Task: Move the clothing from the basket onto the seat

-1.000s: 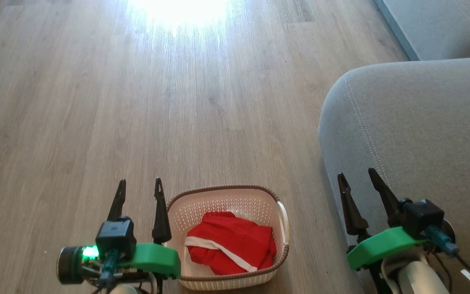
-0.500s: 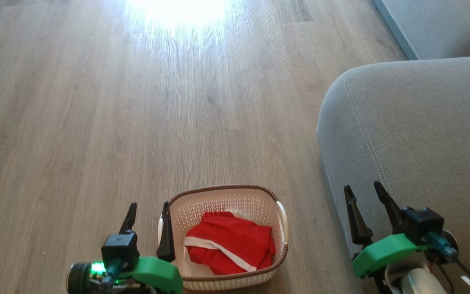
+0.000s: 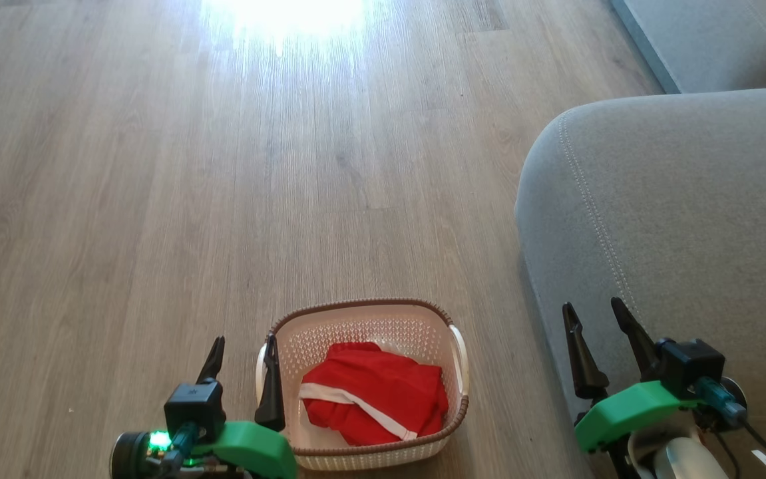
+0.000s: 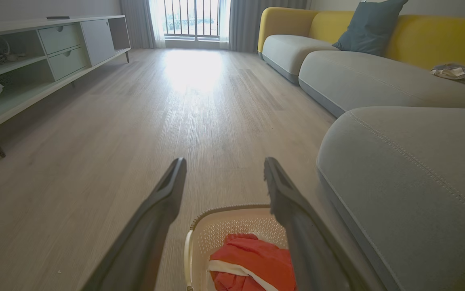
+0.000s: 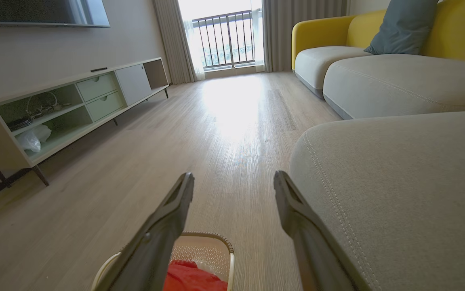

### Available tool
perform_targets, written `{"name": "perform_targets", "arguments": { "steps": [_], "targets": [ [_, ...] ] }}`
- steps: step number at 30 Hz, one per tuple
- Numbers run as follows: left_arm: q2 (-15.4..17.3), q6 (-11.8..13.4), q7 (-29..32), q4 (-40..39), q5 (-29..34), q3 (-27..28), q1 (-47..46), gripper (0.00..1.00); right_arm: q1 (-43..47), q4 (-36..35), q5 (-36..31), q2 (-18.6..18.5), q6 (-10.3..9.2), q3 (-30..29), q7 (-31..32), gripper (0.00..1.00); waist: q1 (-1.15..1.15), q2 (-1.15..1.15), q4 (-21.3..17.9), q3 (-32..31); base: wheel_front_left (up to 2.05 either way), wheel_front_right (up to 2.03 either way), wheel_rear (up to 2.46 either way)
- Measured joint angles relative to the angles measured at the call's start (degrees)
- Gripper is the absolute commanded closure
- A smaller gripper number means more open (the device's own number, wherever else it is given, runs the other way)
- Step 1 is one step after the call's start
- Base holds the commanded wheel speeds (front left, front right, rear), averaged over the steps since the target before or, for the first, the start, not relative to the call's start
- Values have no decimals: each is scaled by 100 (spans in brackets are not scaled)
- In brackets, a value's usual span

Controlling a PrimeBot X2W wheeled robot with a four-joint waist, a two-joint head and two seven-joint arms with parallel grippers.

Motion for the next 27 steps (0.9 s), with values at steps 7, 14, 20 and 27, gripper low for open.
{"name": "perform_targets", "arguments": {
  "steps": [7,14,20,27],
  "targets": [
    [0,-11,0,49,1,-15,-1,0,-7,-29,0,0,0,7,-1,0,0,0,-41,57,0,0,0],
    [-2,-176,0,505,67,-208,-88,0,-7,-25,-16,0,0,31,-1,0,0,0,-231,362,0,0,0],
    [-8,-241,0,884,275,-380,-635,0,-116,-115,-18,0,0,5,0,0,0,0,-397,941,0,0,0],
    [-27,-443,0,1715,840,-588,-1674,0,-700,-333,-1,0,0,-65,-1,0,1,0,-603,1884,0,0,0]
  ]
}}
